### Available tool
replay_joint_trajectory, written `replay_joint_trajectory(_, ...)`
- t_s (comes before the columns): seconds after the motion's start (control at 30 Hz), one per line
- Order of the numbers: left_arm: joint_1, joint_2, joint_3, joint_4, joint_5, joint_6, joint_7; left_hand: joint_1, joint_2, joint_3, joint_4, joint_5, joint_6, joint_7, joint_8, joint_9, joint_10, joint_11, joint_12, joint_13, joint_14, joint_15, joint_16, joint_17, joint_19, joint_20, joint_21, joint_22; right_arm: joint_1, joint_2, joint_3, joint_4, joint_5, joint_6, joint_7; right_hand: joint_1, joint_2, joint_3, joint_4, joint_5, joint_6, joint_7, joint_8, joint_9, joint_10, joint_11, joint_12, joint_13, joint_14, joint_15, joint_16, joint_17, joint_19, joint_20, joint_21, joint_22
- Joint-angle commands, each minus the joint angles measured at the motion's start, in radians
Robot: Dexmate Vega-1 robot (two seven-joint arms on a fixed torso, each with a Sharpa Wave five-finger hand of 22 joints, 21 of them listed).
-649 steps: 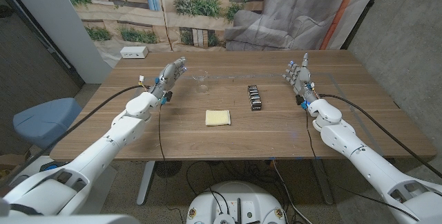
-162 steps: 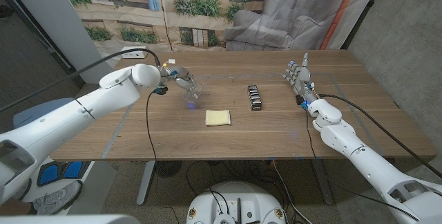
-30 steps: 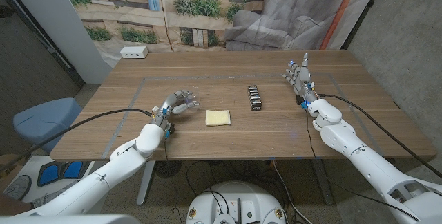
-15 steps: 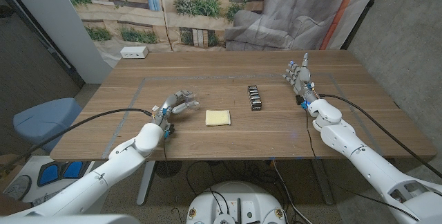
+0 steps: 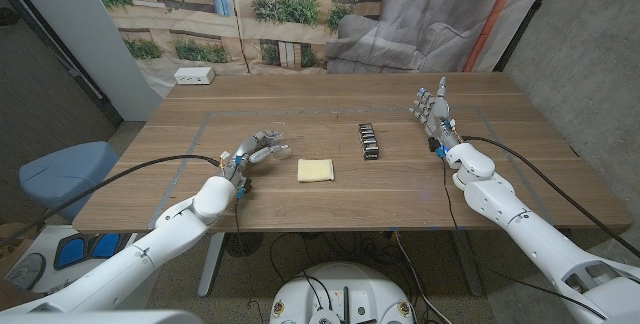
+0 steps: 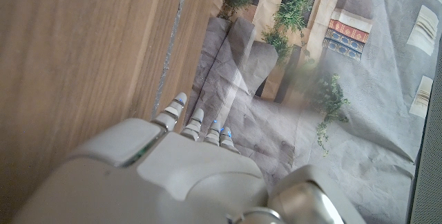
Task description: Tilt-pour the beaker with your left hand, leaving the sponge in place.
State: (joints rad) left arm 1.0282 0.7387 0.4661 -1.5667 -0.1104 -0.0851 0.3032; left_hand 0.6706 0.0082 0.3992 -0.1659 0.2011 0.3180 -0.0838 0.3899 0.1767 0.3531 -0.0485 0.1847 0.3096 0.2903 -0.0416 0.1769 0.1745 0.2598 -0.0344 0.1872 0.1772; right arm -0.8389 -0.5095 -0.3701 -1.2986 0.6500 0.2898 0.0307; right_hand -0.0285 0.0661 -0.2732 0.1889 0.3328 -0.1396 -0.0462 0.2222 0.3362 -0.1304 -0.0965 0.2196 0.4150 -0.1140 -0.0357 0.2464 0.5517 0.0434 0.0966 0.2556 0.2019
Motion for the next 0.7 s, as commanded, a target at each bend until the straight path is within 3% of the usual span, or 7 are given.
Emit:
replay_joint_trajectory(0.03,-0.014,0.011,0.007,-0.002,0.004,-0.007,-0.022,-0.002,-0.017,-0.008,0.001,-0.001,-0.02,0.003,-0.019,0.001,-0.025,0.005,-0.004,-0.008,-0.019,-0.008,-0.004,0.004,-0.016,-0.002,-0.001,0.002,0.0,0.0,0.0,0.001,0.0,0.001,0.0,0.006,0.086,-0.007,0.0,0.006,-0.007,0.0,0.006,0.002,-0.006,0.0,0.006,0.005,-0.004,-0.02,0.003,0.003,0.0,0.009,0.003,0.005)
replay_joint_trajectory(0.7,-0.026,0.025,0.011,0.002,-0.001,-0.013,-0.06,-0.024,-0.043,-0.022,-0.001,0.001,-0.071,0.02,-0.087,0.002,-0.097,0.023,-0.003,-0.05,-0.101,0.023,-0.004,0.001,-0.075,-0.003,-0.006,-0.003,0.0,0.0,0.0,0.001,0.0,0.001,0.0,0.007,0.086,-0.007,0.0,0.006,-0.008,-0.002,0.005,0.002,-0.007,0.0,0.006,0.005,-0.005,-0.018,0.003,0.003,0.0,0.008,0.003,0.005)
